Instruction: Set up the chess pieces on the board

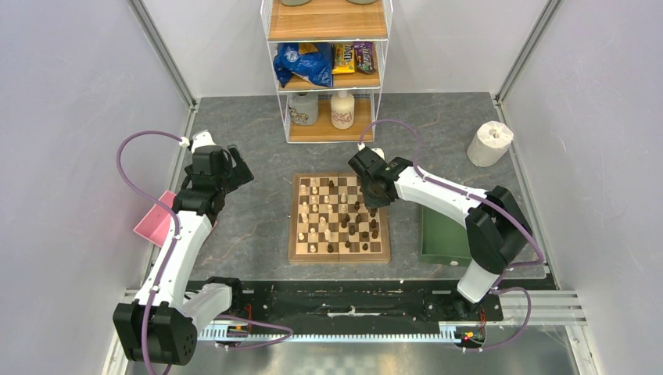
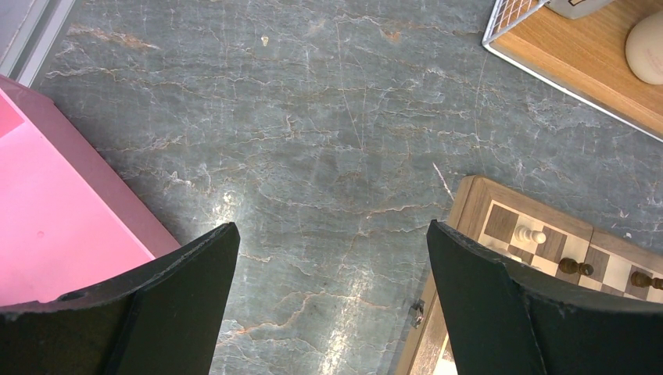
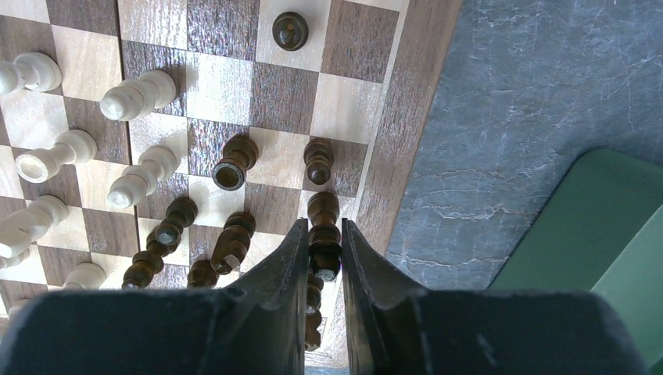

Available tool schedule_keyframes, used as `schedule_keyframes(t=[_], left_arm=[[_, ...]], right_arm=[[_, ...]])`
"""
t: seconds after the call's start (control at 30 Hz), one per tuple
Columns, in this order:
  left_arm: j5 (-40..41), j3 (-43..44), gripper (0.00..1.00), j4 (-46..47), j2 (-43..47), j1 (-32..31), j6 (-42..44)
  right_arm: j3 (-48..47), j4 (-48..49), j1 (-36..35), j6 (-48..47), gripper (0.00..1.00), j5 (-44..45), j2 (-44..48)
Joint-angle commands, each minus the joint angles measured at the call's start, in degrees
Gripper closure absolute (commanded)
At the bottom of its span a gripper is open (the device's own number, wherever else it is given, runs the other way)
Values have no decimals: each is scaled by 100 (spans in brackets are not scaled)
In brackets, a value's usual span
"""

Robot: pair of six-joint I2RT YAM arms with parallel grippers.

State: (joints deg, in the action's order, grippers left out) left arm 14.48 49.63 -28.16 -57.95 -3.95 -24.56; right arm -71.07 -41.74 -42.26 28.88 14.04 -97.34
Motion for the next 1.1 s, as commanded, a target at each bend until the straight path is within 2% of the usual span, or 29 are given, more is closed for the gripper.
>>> schedule_keyframes(t=[0.0, 0.13, 0.4, 0.63, 1.07], left_arm=[[-21, 4, 3, 202, 83, 1, 56], [-39, -5, 3, 223, 74, 7, 57], [-51, -23, 3, 224, 74, 2, 52], [-50, -32, 3, 233, 66, 7, 46], [-48, -50, 2, 250, 70, 2, 51]], right_arm=[[30, -172, 7, -14, 80, 14, 244], [84, -203, 7, 4, 80, -19, 356], [13, -98, 12, -67, 71, -24, 250], [-100, 7, 9, -78, 77, -80, 169], [31, 85, 7, 7, 76, -163, 192]])
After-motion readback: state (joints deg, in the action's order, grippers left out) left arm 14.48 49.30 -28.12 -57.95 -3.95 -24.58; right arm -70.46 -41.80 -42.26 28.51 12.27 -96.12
